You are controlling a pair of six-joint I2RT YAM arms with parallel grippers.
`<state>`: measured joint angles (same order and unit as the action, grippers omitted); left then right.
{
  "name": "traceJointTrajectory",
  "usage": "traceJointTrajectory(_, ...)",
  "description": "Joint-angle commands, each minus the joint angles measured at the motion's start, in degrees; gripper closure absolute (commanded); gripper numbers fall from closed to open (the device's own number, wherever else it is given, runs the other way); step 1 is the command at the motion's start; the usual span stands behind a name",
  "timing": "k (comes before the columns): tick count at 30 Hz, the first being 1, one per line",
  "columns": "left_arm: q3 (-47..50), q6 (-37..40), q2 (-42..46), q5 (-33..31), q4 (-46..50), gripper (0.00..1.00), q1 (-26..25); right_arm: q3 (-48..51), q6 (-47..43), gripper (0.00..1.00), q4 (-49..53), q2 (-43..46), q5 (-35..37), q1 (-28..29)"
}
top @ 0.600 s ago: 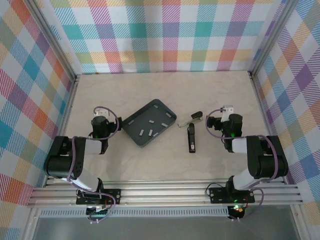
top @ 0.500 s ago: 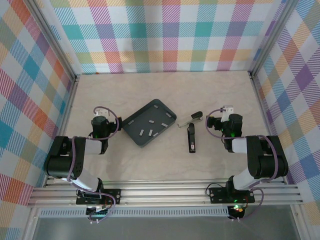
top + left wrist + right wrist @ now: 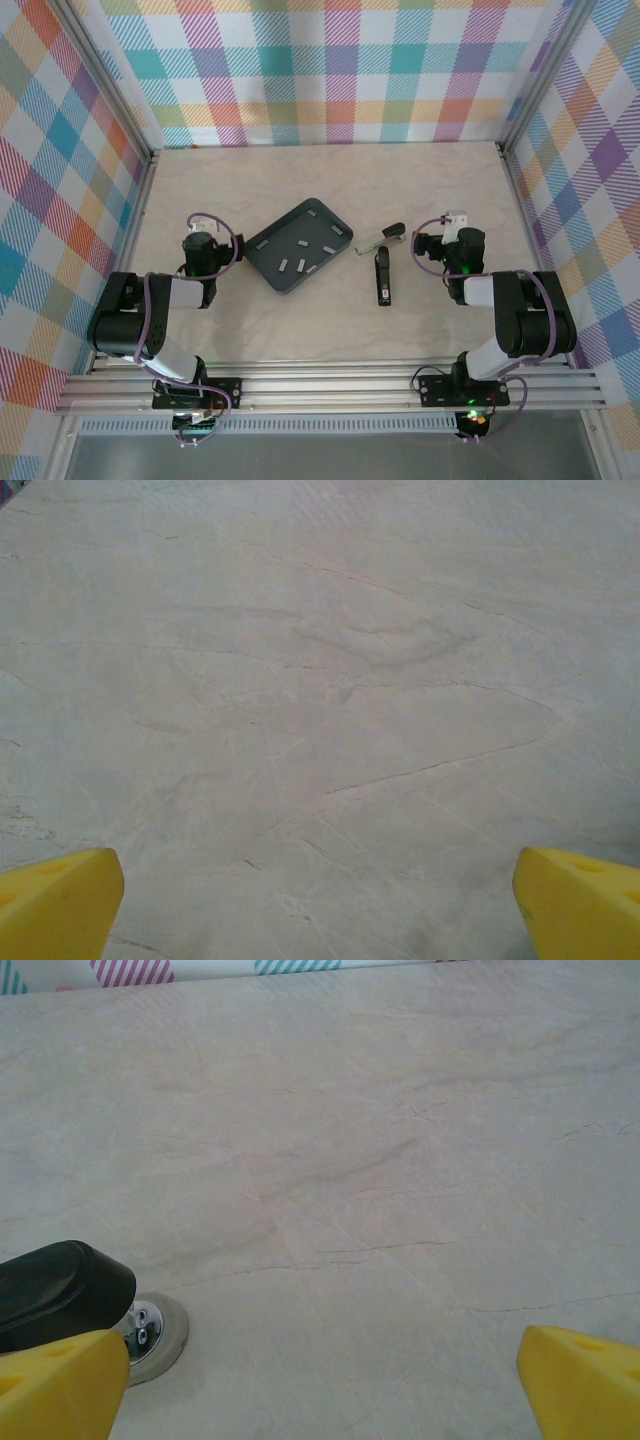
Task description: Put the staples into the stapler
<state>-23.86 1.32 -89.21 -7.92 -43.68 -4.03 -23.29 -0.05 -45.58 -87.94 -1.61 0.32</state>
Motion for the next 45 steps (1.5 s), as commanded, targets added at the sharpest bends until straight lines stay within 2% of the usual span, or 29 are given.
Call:
traceJointTrajectory(1, -0.7, -0.1, -0.2, 1.0, -1.5, 0.0, 0.0, -0.6, 0.3, 0.01, -1.3, 0.0, -1.1, -0.3)
traceJointTrajectory(24, -0.5, -0.2, 0.0, 1.0, -1.7, 0.01, 0.1, -0.5, 0.3, 0.01, -1.4, 0.1, -1.0, -0.3)
traceJointTrajectory(26, -2.2, -0.3, 1.6, 0.9, 2.5, 0.03, 0.1, -1.6, 0.5, 0.01, 1.2, 0.9, -0.6, -0.3)
traceJointTrajectory(28, -5.5, -0.5, 4.0, 0.5, 9.8, 0.05, 0.1, -4.2, 0.3, 0.01, 8.0, 3.4, -1.2, -0.3)
traceJointTrajectory(33, -14.2, -1.6, 8.9, -3.0, 27.3, 0.07, 0.1, -15.4, 2.4, 0.01, 36.5, 11.9, -0.5, -0.3)
traceJointTrajectory(36, -20.7, -2.2, 10.9, -0.1, 38.4, 0.12, 0.0, -21.4, 4.2, 0.01, 49.3, 15.0, -0.9, -0.3)
traceJointTrajectory(38, -24.9, -3.3, 11.8, 4.2, 45.3, 0.16, -0.1, -25.2, 5.6, 0.01, 57.0, 16.5, -2.4, -0.3)
traceJointTrajectory(45, -38.0, -13.3, 10.7, 10.1, 66.4, 0.21, -3.2, -35.8, 14.6, 0.01, 82.1, 17.9, -11.1, -0.2)
